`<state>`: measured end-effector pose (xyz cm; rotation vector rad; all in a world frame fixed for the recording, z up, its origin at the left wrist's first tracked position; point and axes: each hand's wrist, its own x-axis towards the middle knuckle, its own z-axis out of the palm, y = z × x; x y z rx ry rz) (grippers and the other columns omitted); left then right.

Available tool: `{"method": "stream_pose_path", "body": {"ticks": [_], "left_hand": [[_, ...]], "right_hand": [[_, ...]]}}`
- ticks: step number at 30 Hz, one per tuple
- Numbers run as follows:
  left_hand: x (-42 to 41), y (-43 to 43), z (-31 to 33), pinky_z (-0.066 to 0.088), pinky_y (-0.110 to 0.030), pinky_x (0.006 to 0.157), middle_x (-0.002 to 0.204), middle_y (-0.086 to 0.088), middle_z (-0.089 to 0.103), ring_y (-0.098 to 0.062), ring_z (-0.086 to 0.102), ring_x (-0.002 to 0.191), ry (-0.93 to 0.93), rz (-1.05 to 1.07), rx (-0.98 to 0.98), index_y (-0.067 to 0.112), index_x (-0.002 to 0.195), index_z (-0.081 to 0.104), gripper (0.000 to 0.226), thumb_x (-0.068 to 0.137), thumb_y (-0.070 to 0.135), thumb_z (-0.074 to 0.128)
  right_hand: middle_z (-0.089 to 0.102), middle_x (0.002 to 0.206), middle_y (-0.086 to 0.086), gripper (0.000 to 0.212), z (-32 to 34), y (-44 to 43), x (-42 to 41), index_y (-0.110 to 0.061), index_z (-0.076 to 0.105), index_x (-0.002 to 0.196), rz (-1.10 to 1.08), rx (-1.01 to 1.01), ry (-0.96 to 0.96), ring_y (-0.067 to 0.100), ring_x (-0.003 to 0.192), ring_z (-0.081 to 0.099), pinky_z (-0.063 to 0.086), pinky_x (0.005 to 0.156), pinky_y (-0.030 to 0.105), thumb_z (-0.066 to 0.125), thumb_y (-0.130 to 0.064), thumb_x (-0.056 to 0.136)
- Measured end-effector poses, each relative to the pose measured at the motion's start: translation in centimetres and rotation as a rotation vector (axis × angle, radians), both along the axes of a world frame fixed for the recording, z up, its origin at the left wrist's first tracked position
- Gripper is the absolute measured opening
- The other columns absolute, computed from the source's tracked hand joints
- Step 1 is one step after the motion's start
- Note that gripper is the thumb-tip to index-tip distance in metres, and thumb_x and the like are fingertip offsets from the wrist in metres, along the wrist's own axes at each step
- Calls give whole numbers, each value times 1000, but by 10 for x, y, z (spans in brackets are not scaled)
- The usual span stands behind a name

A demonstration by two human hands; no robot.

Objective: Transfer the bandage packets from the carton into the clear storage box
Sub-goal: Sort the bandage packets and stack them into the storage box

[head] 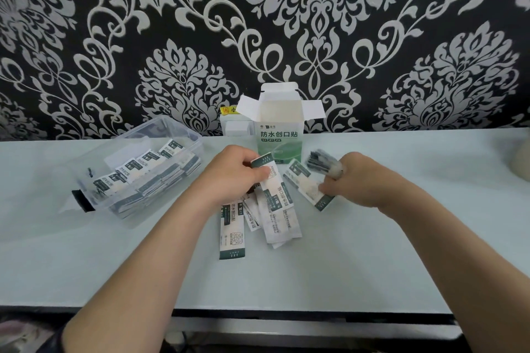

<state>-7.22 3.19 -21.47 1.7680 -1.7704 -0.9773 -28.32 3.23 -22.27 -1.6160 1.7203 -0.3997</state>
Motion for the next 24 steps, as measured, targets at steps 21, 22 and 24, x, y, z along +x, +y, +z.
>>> {"method": "stream_pose_path", "body": {"ticks": [21,22,24], "left_hand": [[-2,10,8,55,-25,55,77,-6,75,-15,67,60,374,1,4,9,89,72,18,92,24,62],[0,10,7,53,-23,53,76,-4,75,-13,67,59,314,1,-53,11,89,73,11,91,17,64],[6,9,9,49,-22,49,73,-3,75,-11,63,55,306,46,-142,16,85,73,9,89,11,66]], "right_hand": [[34,51,-4,22,3,5,26,-12,50,74,102,87,-451,10,44,23,17,41,22,64,-16,90],[34,51,-4,22,4,6,27,-13,51,75,104,77,-481,9,44,23,17,40,21,63,-22,92],[31,54,-6,29,6,7,30,-12,56,85,71,89,-639,8,45,21,18,40,20,57,-40,95]]}}
